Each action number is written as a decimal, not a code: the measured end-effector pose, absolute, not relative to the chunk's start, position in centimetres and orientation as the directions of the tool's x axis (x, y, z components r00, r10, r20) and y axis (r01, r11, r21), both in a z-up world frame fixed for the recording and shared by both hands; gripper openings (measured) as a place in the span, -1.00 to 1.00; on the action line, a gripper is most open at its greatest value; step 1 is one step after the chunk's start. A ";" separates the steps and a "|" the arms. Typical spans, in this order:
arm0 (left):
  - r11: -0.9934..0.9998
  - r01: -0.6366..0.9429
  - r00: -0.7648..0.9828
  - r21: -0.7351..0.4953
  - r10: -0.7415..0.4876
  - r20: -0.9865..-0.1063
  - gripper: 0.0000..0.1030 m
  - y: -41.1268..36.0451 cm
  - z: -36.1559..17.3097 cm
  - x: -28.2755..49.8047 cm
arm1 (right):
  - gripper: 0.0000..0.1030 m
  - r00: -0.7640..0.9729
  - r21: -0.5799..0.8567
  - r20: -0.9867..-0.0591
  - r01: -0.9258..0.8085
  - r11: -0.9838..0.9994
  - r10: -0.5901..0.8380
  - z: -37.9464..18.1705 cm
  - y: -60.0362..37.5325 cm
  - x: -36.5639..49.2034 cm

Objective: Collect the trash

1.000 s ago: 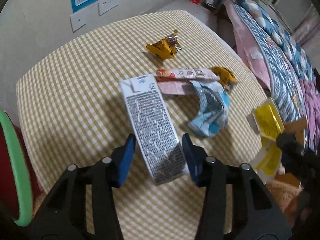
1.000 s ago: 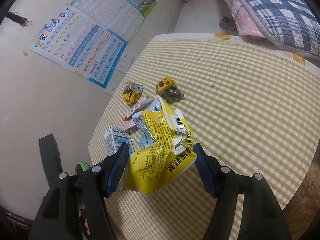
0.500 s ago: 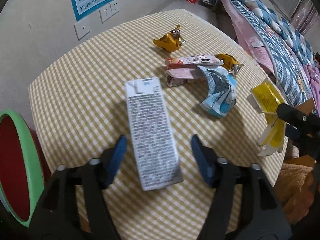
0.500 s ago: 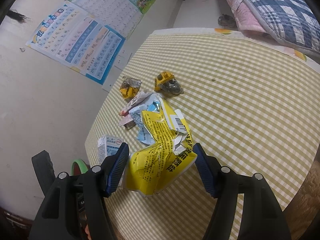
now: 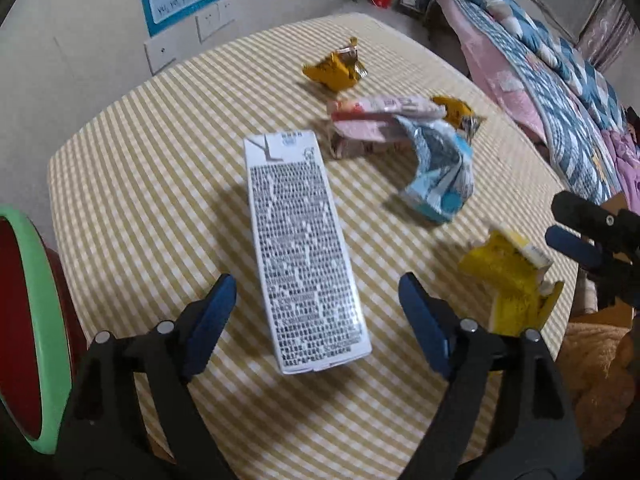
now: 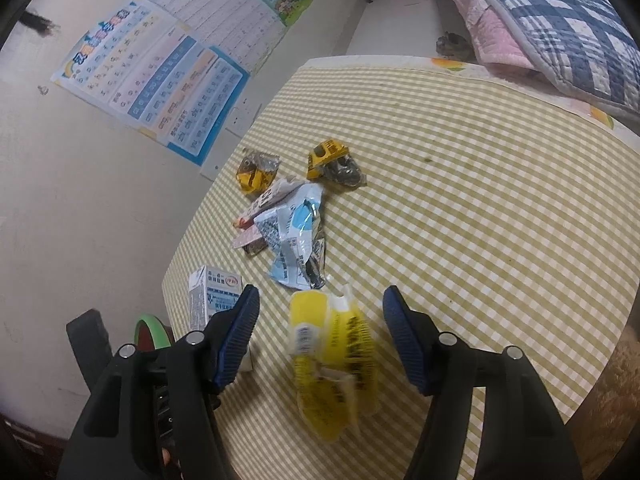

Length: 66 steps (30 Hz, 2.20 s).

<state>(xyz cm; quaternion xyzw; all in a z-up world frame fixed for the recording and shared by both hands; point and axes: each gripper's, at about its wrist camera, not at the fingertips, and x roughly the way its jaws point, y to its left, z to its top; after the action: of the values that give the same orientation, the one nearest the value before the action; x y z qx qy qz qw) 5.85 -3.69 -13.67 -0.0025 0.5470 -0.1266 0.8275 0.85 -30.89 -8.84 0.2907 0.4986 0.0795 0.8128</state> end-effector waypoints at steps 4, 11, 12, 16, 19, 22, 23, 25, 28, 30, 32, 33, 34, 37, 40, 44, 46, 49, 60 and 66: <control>0.962 0.238 0.369 -0.136 -0.219 -0.903 -0.02 -4.0 -13.7 5.5 | -0.03 0.479 0.552 -0.765 0.145 0.821 0.430 -9.0 -30.5 0.9; 0.967 0.220 0.432 -0.126 -0.212 -0.877 -0.19 -2.7 -12.2 4.7 | 0.01 0.487 0.551 -0.766 0.159 0.819 0.420 -9.0 -30.9 0.7; 0.968 0.217 0.438 -0.125 -0.211 -0.874 -0.20 -2.5 -12.0 4.6 | 0.03 0.489 0.552 -0.765 0.163 0.818 0.418 -9.0 -31.1 0.6; 0.969 0.213 0.470 -0.123 -0.212 -0.857 -0.22 -1.8 -10.9 4.1 | 0.46 0.522 0.546 -0.765 0.215 0.810 0.377 -8.6 -32.5 0.2; 0.970 0.212 0.477 -0.120 -0.210 -0.854 -0.23 -1.7 -10.6 4.1 | 0.46 0.536 0.553 -0.765 0.260 0.791 0.358 -8.8 -33.7 0.0; 0.969 0.211 0.475 -0.128 -0.216 -0.853 -0.23 -1.7 -10.6 4.1 | 0.46 0.506 0.549 -0.781 0.280 0.788 0.365 -9.7 -33.8 0.2; 0.969 0.214 0.477 -0.125 -0.216 -0.852 -0.23 -1.7 -10.6 4.1 | 0.46 0.496 0.547 -0.786 0.278 0.790 0.370 -9.8 -33.6 0.3; 0.968 0.223 0.482 -0.115 -0.212 -0.851 -0.23 -1.7 -10.5 4.0 | 0.46 0.480 0.534 -0.795 0.262 0.804 0.372 -9.9 -33.0 0.3; 0.968 0.231 0.485 -0.103 -0.206 -0.850 -0.23 -1.6 -10.5 4.0 | 0.68 0.419 0.486 -0.831 0.223 0.845 0.367 -10.0 -31.7 0.1; 0.968 0.230 0.490 -0.098 -0.202 -0.848 -0.23 -1.4 -10.4 4.0 | 0.68 0.384 0.434 -0.861 0.211 0.876 0.334 -10.2 -30.9 -0.9; 0.967 0.228 0.486 -0.110 -0.211 -0.848 -0.23 -1.2 -10.5 4.1 | 0.68 0.370 0.409 -0.874 0.210 0.888 0.314 -10.3 -30.8 -2.3; 0.967 0.228 0.481 -0.116 -0.215 -0.850 -0.23 -1.1 -10.6 4.1 | 0.68 0.360 0.403 -0.879 0.212 0.890 0.312 -10.5 -30.9 -2.8; 0.966 0.229 0.474 -0.121 -0.219 -0.853 -0.23 -1.2 -10.9 4.2 | 0.68 0.351 0.396 -0.884 0.215 0.893 0.308 -10.8 -31.0 -3.0; 0.963 0.241 0.457 -0.121 -0.223 -0.861 -0.26 -1.9 -11.4 4.2 | 0.29 0.327 0.391 -0.893 0.226 0.892 0.309 -11.4 -31.5 -3.3; 0.960 0.255 0.461 -0.118 -0.228 -0.858 -0.26 -2.1 -11.1 4.0 | 0.03 0.306 0.424 -0.883 0.195 0.884 0.356 -11.8 -31.0 -3.0; 0.961 0.248 0.469 -0.125 -0.232 -0.853 -0.28 -1.6 -10.8 3.9 | -0.02 0.339 0.458 -0.854 0.135 0.879 0.394 -10.9 -29.8 -2.8; 0.961 0.243 0.473 -0.130 -0.235 -0.849 -0.28 -1.3 -10.5 3.9 | -0.02 0.374 0.463 -0.838 0.101 0.880 0.398 -9.9 -29.5 -2.9; 0.962 0.236 0.484 -0.137 -0.239 -0.842 -0.29 -1.0 -9.9 3.8 | -0.02 0.418 0.473 -0.812 0.062 0.879 0.408 -8.6 -29.1 -2.9; 0.967 0.202 0.519 -0.155 -0.240 -0.820 -0.29 1.6 -8.3 3.0 | -0.01 0.453 0.524 -0.766 0.029 0.851 0.456 -7.4 -26.7 -1.9; 0.977 0.151 0.535 -0.152 -0.210 -0.818 -0.29 4.4 -7.9 2.4 | -0.01 0.446 0.527 -0.757 -0.016 0.850 0.478 -6.3 -24.2 -2.2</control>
<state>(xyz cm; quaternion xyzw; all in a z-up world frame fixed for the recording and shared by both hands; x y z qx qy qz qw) 2.43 4.37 -7.88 -0.0313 0.4709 -0.1031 0.8756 -2.20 -24.17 -6.31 0.2288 0.5043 0.1507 0.8189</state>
